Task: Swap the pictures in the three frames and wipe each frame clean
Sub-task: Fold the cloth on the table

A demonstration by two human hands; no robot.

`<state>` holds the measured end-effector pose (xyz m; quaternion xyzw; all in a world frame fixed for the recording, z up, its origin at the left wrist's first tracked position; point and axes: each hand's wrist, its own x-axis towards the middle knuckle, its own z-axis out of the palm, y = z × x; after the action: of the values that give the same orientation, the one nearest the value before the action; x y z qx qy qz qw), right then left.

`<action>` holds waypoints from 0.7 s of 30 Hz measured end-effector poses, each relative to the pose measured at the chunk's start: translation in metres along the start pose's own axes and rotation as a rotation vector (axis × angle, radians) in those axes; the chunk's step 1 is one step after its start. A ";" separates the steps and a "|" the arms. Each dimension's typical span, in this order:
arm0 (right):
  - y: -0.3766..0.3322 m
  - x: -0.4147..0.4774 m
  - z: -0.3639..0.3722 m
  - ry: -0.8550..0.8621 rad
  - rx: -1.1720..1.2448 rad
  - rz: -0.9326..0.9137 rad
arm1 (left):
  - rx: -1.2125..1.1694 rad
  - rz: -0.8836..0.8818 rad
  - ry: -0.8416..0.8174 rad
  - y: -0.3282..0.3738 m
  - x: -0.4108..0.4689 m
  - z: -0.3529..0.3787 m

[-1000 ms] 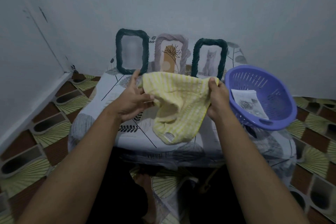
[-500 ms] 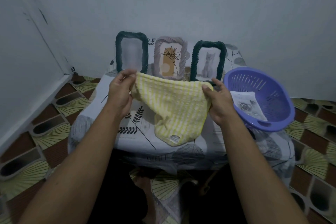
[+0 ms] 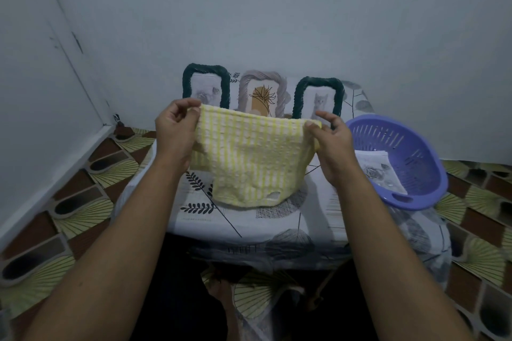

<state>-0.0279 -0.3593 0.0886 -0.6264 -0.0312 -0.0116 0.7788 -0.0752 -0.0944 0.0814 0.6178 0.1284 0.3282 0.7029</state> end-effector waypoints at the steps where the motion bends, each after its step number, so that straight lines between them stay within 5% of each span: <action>1: -0.002 0.000 -0.001 -0.054 0.025 -0.019 | 0.007 0.011 0.003 0.003 0.001 0.001; 4: -0.006 0.001 -0.003 -0.103 0.008 -0.078 | -0.003 0.036 0.032 0.010 0.003 0.003; 21: 0.005 0.011 -0.016 0.228 -0.236 -0.221 | 0.158 0.093 0.144 0.002 0.002 -0.002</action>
<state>-0.0164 -0.3739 0.0814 -0.7007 -0.0096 -0.1716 0.6925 -0.0751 -0.0914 0.0831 0.6515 0.1752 0.3927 0.6250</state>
